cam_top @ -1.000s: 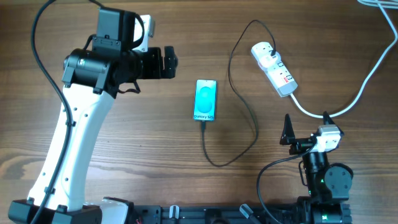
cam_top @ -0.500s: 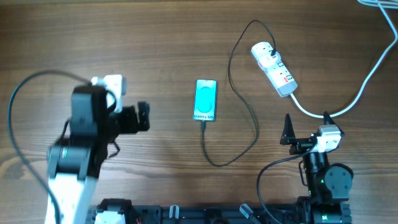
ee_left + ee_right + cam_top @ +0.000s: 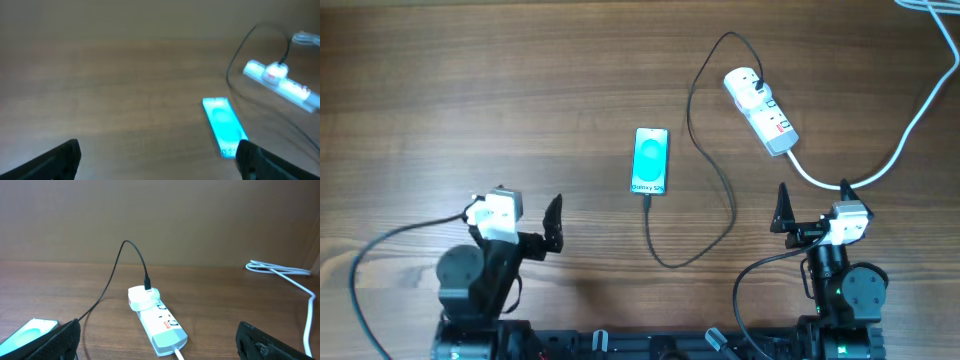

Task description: Plug charger to phone and switch on socket

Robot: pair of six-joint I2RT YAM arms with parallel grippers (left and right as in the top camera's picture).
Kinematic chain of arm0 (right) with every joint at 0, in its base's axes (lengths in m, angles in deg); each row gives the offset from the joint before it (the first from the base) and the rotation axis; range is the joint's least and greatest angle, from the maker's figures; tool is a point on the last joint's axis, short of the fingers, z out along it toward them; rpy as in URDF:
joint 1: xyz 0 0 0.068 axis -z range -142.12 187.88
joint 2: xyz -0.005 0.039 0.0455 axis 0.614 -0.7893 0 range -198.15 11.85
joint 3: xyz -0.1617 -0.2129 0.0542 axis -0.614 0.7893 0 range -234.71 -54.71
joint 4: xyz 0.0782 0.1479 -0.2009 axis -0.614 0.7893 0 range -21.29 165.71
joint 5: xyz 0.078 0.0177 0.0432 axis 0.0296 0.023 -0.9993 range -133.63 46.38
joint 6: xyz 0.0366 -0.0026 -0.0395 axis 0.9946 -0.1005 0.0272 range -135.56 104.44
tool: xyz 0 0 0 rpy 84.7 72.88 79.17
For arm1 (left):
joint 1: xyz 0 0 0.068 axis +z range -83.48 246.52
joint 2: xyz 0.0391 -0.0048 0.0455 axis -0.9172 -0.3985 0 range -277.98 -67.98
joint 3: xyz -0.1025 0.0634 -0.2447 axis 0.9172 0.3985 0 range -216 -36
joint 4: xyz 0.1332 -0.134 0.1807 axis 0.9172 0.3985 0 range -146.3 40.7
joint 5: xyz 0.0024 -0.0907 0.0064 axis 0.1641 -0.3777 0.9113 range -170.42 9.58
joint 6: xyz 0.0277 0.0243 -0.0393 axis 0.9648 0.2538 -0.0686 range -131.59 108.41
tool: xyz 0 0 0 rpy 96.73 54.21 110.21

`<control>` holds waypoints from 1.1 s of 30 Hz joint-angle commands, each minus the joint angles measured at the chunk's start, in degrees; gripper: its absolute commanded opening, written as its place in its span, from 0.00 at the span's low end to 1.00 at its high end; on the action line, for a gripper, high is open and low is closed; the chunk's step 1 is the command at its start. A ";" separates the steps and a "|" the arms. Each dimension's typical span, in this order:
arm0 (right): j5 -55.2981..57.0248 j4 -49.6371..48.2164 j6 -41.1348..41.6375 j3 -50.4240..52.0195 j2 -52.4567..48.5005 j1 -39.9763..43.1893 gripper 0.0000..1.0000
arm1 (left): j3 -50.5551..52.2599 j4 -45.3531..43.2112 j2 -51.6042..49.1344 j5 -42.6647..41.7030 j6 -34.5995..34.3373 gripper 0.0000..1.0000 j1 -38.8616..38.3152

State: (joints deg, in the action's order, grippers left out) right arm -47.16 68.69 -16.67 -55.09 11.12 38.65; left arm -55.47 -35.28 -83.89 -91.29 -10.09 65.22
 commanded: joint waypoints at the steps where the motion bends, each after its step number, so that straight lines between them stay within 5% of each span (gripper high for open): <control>1: 0.92 -0.09 1.14 0.11 0.52 0.26 1.00 | 8.09 -6.69 6.60 -1.27 0.37 1.00 0.48; 12: 0.92 -0.09 1.11 0.11 0.52 0.26 1.00 | 19.15 -21.29 15.74 6.14 -7.43 1.00 0.46; 33: 0.92 -0.09 1.14 0.11 0.52 0.26 1.00 | 19.15 -16.55 15.74 10.12 1.31 1.00 0.46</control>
State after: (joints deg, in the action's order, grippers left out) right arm -47.16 68.69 -16.67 -55.09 11.12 38.65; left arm -36.74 -52.03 -68.76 -81.96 -10.55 65.19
